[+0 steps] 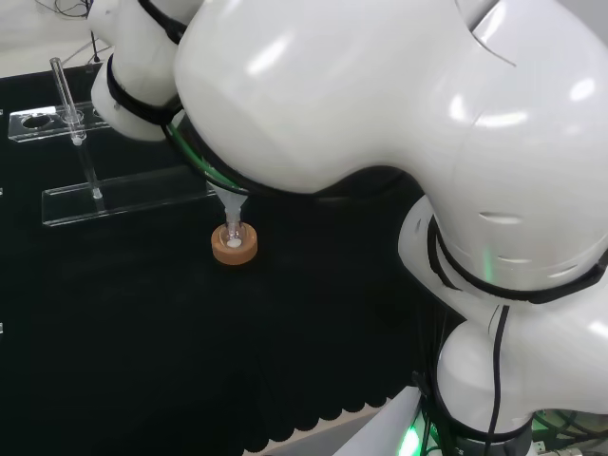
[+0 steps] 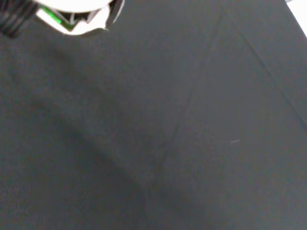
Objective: Pour all the NaCl from the weighing funnel into the round-bottom flask.
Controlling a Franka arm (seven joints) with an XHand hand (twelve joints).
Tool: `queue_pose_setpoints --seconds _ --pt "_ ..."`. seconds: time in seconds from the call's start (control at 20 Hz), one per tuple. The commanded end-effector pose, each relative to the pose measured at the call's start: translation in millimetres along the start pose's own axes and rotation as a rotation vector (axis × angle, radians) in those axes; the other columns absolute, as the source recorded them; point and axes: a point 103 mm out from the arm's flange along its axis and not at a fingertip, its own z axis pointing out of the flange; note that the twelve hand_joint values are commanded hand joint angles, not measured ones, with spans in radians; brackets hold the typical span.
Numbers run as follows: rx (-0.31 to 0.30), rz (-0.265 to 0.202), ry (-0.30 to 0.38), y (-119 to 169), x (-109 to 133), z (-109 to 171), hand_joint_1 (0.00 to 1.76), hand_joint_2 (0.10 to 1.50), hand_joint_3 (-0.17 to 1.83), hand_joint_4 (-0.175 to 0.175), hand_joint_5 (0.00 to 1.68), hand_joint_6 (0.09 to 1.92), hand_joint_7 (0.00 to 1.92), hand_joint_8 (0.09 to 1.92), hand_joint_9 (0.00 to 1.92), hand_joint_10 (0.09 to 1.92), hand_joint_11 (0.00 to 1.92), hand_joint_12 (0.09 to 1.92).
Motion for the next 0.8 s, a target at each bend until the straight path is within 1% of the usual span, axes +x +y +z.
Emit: queue_pose_setpoints --seconds 0.05,0.15,0.4,0.6,0.7,0.8 --pt "0.004 0.005 -0.033 -0.9 -3.1 -3.8 1.11 0.59 0.87 0.175 1.18 0.94 0.99 0.64 1.17 0.36 0.8 1.08" --pt "0.01 0.009 -0.039 -0.7 -0.6 -7.1 1.11 0.59 0.87 0.175 1.18 0.94 0.99 0.64 1.17 0.36 0.8 1.08" --pt "0.0 0.008 -0.035 -0.8 0.0 -8.3 1.11 0.59 0.87 0.175 1.18 0.93 0.99 0.63 1.17 0.36 0.8 1.08" --pt "-0.004 0.008 -0.036 -1.3 -7.7 -2.2 1.11 0.59 0.87 0.175 1.18 0.93 0.99 0.63 1.17 0.36 0.8 1.08" --pt "-0.003 0.012 -0.047 -1.9 -8.8 -3.7 1.11 0.59 0.87 0.175 1.18 0.93 0.99 0.63 1.17 0.36 0.8 1.08" --pt "-0.01 0.013 -0.041 -2.1 -8.4 -5.4 1.11 0.59 0.87 0.175 1.18 0.93 0.99 0.63 1.17 0.36 0.8 1.08"
